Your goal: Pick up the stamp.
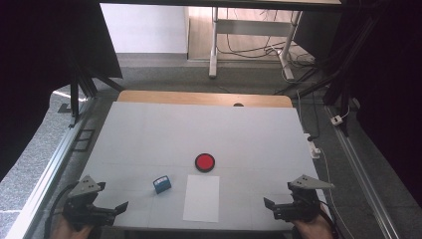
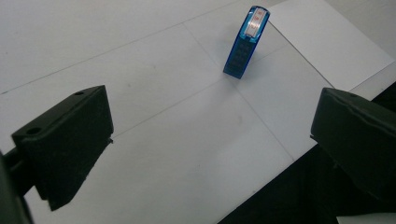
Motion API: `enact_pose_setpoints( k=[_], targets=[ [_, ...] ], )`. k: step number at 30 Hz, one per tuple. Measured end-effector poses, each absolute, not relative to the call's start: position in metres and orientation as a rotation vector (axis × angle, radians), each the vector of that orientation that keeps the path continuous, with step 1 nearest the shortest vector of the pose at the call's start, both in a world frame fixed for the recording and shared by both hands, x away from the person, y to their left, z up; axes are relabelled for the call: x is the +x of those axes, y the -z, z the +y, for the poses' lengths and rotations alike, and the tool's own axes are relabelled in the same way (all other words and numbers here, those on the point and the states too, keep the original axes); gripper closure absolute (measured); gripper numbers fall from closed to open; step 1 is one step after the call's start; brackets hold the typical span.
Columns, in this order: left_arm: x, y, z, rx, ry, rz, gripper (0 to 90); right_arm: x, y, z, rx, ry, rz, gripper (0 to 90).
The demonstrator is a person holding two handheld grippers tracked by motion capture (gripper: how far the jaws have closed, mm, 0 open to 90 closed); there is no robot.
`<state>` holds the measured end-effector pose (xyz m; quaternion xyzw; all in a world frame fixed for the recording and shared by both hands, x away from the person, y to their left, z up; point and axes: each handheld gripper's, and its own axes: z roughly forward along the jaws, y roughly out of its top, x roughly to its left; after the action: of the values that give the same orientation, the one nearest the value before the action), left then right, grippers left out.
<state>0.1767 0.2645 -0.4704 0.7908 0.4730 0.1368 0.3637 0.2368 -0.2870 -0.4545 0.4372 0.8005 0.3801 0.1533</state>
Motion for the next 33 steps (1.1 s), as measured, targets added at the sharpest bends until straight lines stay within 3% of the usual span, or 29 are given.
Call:
enact_pose_setpoints(
  k=[33],
  targets=[
    [0.204, 0.475, 0.238, 2.073, -0.293, 1.021, 0.0, 0.238, 0.456, -0.285, 1.228, -1.067, 2.34, 0.0]
  ],
)
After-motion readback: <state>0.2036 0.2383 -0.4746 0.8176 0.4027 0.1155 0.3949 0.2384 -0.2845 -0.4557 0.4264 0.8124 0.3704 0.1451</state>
